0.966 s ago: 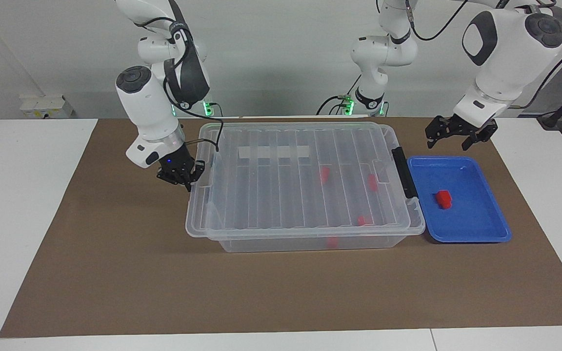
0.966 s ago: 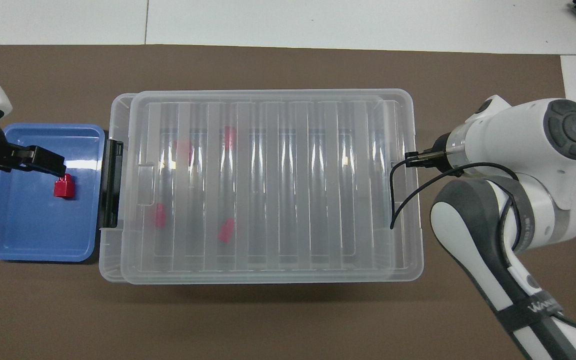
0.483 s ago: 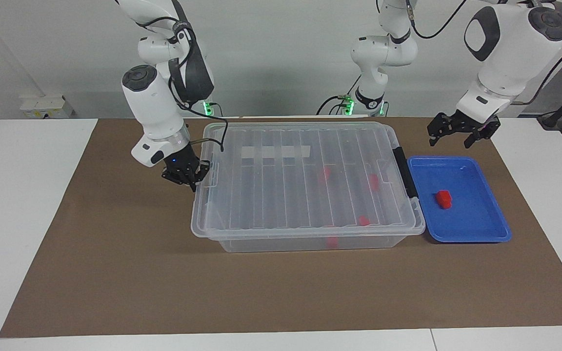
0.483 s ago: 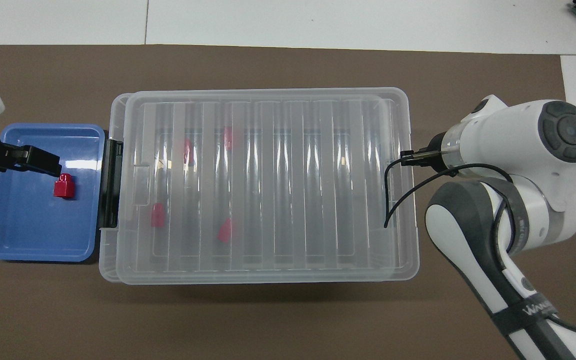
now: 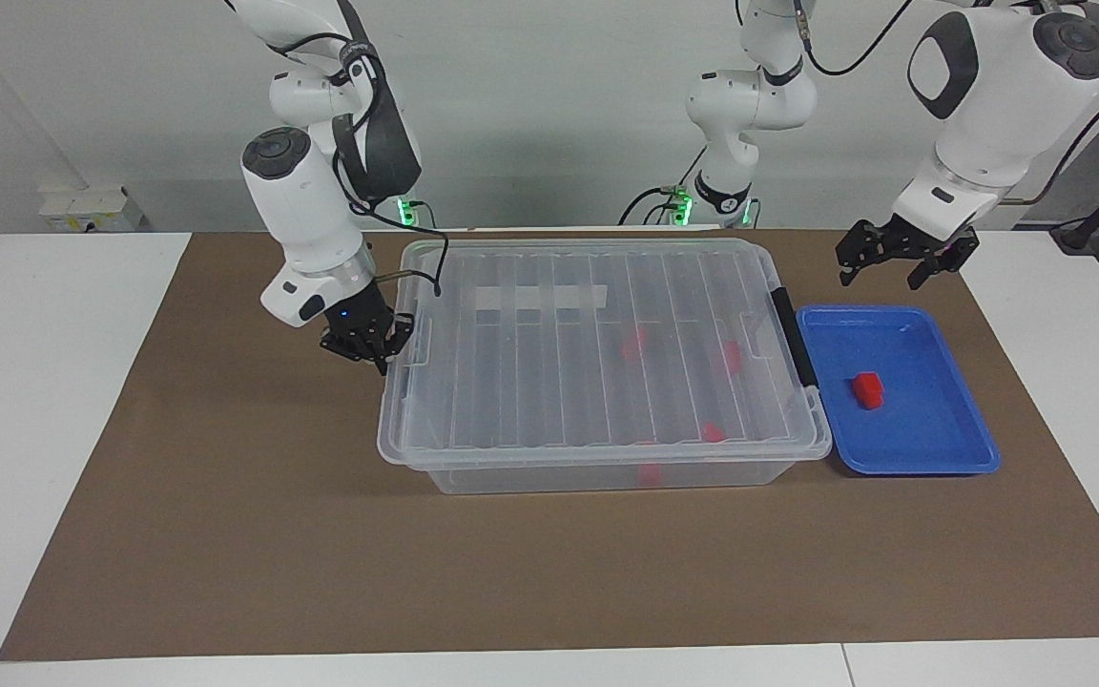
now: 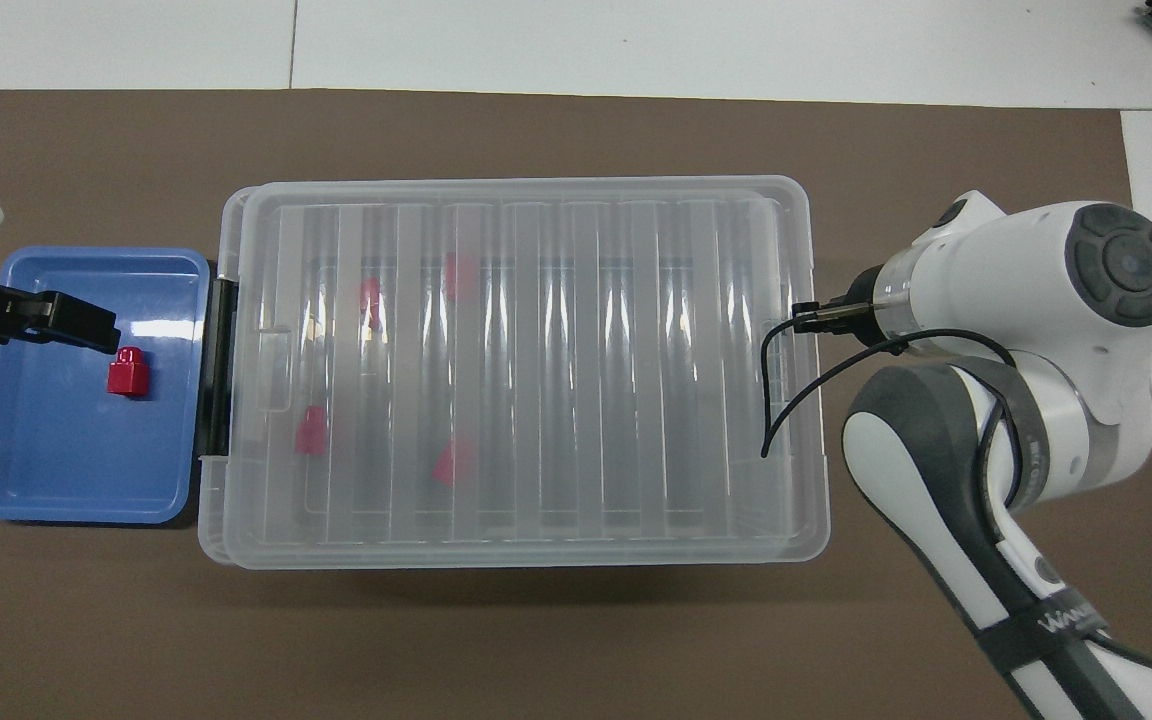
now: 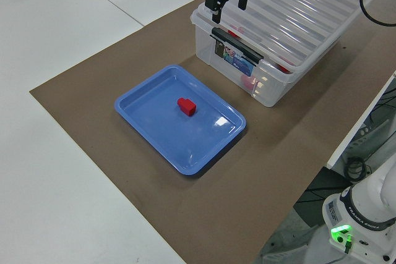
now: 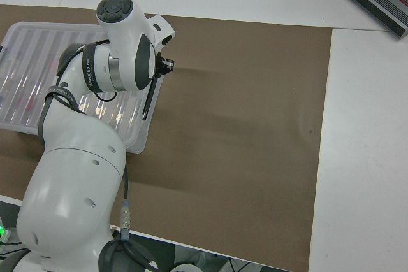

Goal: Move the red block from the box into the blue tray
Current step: 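Slide the clear lid back toward the blue tray with the right gripper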

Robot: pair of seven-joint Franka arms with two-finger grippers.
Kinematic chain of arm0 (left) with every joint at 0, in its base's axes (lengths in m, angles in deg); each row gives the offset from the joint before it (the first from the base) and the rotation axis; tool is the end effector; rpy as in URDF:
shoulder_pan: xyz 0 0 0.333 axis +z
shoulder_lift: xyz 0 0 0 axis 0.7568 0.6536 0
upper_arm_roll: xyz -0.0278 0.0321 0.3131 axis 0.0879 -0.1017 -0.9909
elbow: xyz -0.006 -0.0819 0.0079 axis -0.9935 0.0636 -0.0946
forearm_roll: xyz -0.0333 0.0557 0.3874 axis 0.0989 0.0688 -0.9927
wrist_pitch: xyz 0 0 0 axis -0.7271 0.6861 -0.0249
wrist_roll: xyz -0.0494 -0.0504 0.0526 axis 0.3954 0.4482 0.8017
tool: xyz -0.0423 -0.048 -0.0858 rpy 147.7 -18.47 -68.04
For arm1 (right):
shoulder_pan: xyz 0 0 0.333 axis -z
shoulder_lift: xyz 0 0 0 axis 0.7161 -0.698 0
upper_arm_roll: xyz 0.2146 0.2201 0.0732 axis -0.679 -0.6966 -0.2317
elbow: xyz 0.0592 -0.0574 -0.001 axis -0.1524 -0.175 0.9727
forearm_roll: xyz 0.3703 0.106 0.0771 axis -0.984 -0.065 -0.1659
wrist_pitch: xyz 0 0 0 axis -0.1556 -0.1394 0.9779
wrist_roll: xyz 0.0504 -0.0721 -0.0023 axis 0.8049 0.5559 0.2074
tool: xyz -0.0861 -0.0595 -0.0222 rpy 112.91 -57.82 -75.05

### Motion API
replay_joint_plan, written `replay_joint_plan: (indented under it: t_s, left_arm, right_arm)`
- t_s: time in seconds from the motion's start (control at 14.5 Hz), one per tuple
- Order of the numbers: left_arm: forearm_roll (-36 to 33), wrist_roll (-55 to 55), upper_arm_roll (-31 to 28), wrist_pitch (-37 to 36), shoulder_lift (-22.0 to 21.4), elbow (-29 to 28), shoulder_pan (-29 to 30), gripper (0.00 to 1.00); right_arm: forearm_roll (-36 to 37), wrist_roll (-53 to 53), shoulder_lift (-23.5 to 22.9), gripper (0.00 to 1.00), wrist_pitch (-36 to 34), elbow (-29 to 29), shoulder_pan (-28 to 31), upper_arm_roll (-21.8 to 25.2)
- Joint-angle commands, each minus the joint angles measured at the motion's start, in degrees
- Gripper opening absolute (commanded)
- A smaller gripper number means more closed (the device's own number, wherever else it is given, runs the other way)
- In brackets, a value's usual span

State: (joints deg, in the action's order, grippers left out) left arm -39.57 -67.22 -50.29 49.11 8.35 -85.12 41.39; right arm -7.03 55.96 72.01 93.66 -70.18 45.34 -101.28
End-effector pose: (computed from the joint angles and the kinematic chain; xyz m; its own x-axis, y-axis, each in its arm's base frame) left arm 0.5581 -0.0226 0.5817 0.9862 -0.1576 -0.0513 -0.1573 -0.9875 0.0090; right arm 0.5767 0.1280 0.4546 0.9892 0.0688 0.1292 0.0829 -0.9908 -0.1072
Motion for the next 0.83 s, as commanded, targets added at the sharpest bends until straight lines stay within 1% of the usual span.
replay_joint_plan:
  t_s: [0.0, 0.14, 0.28, 0.34, 0.41, 0.62, 0.76]
  left_arm:
    - [-0.2, 0.2, -0.2, 0.0, -1.1, -0.8, 0.0, 1.0]
    - [-0.2, 0.2, -0.2, 0.0, -1.2, -0.8, 0.0, 1.0]
    - [-0.2, 0.2, -0.2, 0.0, -1.1, -0.8, 0.0, 1.0]
    - [-0.2, 0.2, -0.2, 0.0, -1.1, -0.8, 0.0, 1.0]
    - [-0.2, 0.2, -0.2, 0.0, -1.1, -0.8, 0.0, 1.0]
    - [-0.2, 0.2, -0.2, 0.0, -1.2, -0.8, 0.0, 1.0]
    - [-0.2, 0.2, -0.2, 0.0, -1.2, -0.8, 0.0, 1.0]
  right_arm:
    - [-1.4, -1.3, -1.2, 0.0, 0.4, 0.6, 0.4, -0.8]
    - [-1.4, -1.1, -0.9, 0.0, -0.3, 0.6, 0.4, -0.7]
    - [-1.3, -1.1, -0.1, 0.51, -1.9, 0.6, 0.5, -0.4]
    - [-1.3, -1.2, 1.0, 0.85, -2.3, 0.6, 0.5, 0.0]
    - [-1.1, -1.1, 1.8, 1.0, -2.8, 0.6, 0.5, 0.9]
    - [-0.1, -0.6, 4.0, 1.0, -5.7, 0.9, 0.4, 4.5]
    - [0.0, 0.4, 4.9, 1.0, -8.2, 2.4, 0.5, 6.5]
